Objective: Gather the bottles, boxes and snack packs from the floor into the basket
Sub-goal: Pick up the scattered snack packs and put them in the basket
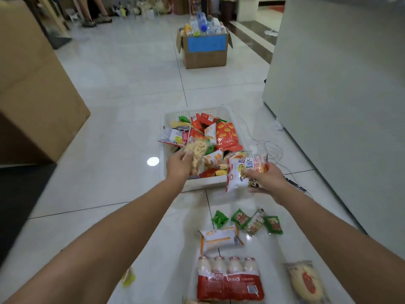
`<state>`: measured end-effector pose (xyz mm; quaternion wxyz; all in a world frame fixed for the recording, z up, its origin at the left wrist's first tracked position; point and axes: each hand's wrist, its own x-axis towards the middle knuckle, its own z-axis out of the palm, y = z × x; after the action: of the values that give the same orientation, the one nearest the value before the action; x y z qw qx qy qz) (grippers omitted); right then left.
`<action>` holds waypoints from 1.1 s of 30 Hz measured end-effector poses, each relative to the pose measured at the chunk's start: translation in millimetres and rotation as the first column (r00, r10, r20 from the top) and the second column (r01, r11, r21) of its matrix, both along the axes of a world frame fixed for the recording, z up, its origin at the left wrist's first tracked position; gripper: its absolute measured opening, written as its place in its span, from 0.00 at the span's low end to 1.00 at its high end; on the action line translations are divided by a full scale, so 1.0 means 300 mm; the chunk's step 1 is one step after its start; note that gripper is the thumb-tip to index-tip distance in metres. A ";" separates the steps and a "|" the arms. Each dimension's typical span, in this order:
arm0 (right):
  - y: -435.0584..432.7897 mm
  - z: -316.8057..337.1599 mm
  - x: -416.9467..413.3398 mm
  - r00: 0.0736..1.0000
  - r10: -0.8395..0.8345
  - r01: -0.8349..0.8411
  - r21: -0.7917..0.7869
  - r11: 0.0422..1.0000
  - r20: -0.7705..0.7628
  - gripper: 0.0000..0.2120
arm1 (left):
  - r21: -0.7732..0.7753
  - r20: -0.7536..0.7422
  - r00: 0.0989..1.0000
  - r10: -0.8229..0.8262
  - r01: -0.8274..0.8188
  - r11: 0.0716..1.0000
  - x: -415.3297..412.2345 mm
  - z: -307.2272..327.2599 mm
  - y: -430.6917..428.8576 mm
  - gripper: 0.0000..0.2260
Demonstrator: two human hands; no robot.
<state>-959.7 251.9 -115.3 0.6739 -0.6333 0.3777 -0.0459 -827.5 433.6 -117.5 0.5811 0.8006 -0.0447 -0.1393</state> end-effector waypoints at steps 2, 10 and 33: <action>0.004 0.074 0.119 0.997 -0.007 0.002 0.070 0.998 0.075 0.32 | -0.047 -0.050 0.999 -0.002 0.000 0.999 0.075 0.075 -0.046 0.13; 0.040 -0.043 0.063 0.951 0.069 -0.112 -0.127 0.986 -0.300 0.39 | 0.529 0.158 0.950 -0.269 0.148 0.835 0.016 -0.040 0.062 0.27; 0.293 -0.455 -0.474 0.816 0.061 0.068 0.201 0.977 -0.575 0.33 | 0.696 -0.182 0.757 -0.628 0.550 0.462 -0.404 -0.490 0.184 0.38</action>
<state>-1101.9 339.7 -251.8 0.5910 -0.5411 0.5681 0.1876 -948.6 488.8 -264.4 0.1355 0.8999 -0.2894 -0.2969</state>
